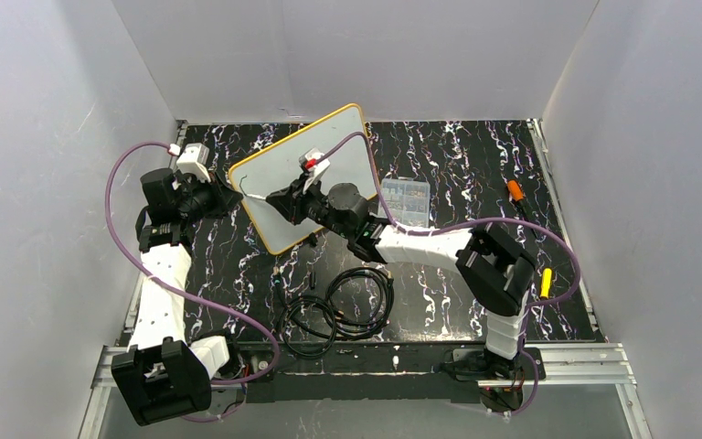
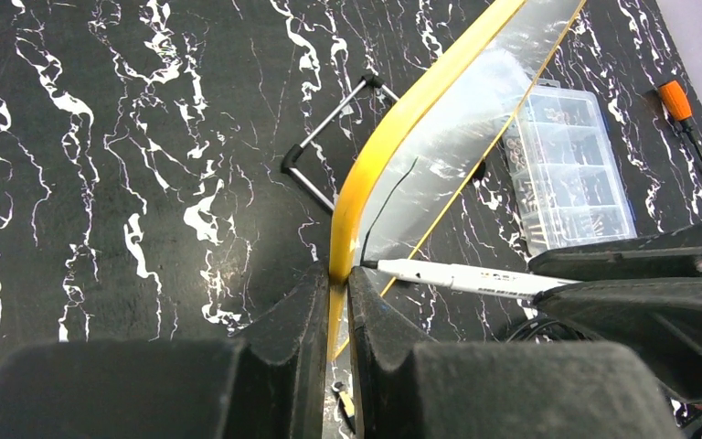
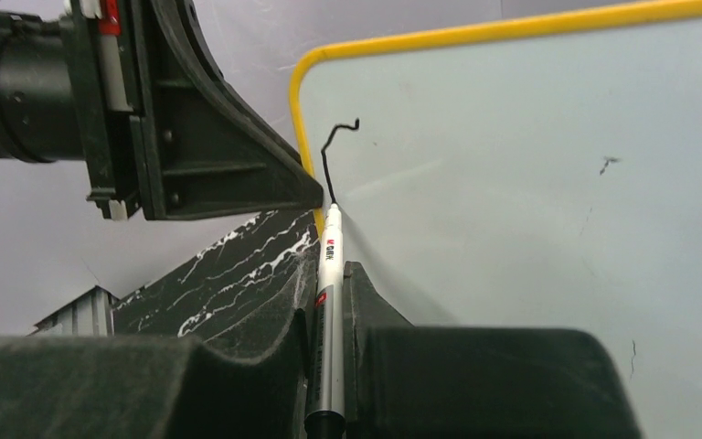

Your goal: Write a sentence on the whiteboard

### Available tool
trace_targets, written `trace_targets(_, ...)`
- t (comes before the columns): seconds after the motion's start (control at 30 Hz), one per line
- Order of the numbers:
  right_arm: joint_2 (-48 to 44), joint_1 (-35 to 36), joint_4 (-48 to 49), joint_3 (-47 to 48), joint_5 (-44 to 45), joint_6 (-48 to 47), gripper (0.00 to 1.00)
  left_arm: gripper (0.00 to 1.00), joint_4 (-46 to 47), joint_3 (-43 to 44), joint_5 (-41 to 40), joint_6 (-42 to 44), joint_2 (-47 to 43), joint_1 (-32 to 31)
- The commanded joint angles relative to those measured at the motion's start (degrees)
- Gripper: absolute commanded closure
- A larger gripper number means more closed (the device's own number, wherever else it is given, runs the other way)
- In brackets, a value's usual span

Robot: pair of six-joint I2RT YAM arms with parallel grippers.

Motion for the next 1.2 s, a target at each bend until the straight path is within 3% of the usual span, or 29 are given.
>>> trace_targets(0.0, -1.0, -0.2, -0.3, -1.4, 3.1, -1.8, 0.99, 1.00, -1.0, -0.6, 1.0, 0.4, -2.0, -0.3)
trace_targets(0.37, -3.2, 0.0, 1.0, -3.2, 6.7, -2.6, 0.99, 1.00, -1.0, -0.6, 0.6, 0.5, -2.2, -0.3)
trace_targets(0.73, -6.8, 0.5, 4.1, -4.7, 3.9, -2.7, 0.99, 1.00, -1.0, -0.6, 0.4, 0.3, -2.2, -0.3)
trace_targets(1.17, -3.9, 0.5, 3.4, -1.8, 6.7, -3.7, 0.99, 1.00, -1.0, -0.6, 0.6, 0.3, -2.3, -0.3)
